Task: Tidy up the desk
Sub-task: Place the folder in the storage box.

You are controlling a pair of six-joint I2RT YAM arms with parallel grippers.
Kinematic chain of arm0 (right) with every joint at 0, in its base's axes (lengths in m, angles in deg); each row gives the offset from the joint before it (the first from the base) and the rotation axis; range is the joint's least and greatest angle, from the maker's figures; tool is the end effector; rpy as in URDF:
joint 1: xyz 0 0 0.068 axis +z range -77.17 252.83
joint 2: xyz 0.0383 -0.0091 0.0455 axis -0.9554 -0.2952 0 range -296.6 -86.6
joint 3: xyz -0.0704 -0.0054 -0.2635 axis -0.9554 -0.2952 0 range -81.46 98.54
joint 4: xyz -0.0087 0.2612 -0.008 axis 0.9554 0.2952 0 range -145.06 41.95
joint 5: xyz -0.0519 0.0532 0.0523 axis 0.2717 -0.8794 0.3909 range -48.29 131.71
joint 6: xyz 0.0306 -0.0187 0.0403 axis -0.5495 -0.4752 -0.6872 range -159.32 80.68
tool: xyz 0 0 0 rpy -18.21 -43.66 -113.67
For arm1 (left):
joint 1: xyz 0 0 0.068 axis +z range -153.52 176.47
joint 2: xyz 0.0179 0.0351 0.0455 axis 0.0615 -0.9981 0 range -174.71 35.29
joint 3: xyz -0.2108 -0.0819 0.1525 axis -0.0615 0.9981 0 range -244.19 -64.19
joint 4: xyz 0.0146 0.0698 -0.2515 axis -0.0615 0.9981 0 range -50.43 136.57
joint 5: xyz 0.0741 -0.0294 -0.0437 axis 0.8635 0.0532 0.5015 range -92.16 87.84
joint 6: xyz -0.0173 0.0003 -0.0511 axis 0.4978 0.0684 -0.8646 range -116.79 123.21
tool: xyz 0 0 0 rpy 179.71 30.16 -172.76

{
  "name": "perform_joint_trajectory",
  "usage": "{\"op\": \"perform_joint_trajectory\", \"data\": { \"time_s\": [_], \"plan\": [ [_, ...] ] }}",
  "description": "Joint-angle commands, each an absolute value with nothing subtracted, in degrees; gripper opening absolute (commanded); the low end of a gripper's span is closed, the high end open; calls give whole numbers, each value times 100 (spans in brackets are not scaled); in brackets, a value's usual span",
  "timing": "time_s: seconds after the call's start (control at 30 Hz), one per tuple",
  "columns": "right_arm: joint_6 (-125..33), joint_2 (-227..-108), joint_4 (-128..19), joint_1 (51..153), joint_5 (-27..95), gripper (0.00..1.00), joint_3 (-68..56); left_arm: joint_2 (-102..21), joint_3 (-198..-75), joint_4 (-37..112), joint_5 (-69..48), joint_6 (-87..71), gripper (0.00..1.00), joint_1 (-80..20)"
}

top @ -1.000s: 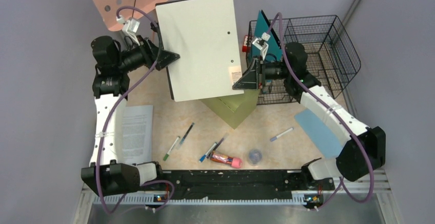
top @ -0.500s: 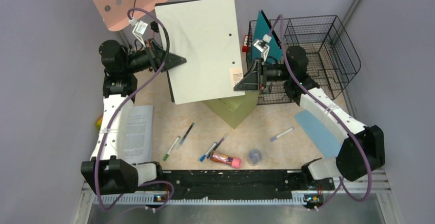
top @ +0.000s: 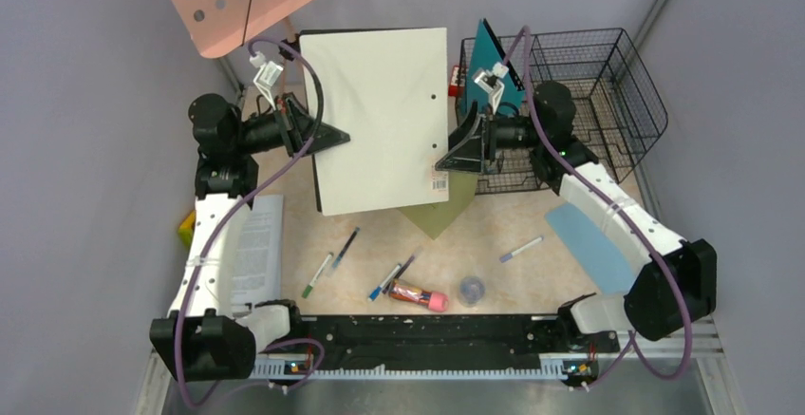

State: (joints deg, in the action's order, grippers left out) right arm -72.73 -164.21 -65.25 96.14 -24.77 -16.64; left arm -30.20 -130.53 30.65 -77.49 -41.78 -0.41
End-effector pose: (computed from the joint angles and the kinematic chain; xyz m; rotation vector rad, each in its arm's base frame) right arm 0.2660 0.1501 0.3715 -0.8515 1.6705 1.6377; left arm 0.2379 -0.0215 0.4314 0.5475 1.6413 -1.4607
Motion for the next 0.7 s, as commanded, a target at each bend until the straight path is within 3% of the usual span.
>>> {"op": "perform_joint_trajectory", "data": {
  "time_s": [0.0, 0.43, 0.67],
  "plan": [
    [-6974, -16094, -6567, 9482, -2364, 83, -1234, -2656, -12871, 2730, -8007, -4060, 0, -58],
    [-7678, -16592, -7515, 9489, -2495, 82, -1012, -2354, -12447, 2639, -8204, -4135, 0, -326],
    [-8090, -16641, -8133, 9651, -2643, 72, -1122, -2369, -12422, 2635, -8137, -4113, 0, -489]
  ]
}}
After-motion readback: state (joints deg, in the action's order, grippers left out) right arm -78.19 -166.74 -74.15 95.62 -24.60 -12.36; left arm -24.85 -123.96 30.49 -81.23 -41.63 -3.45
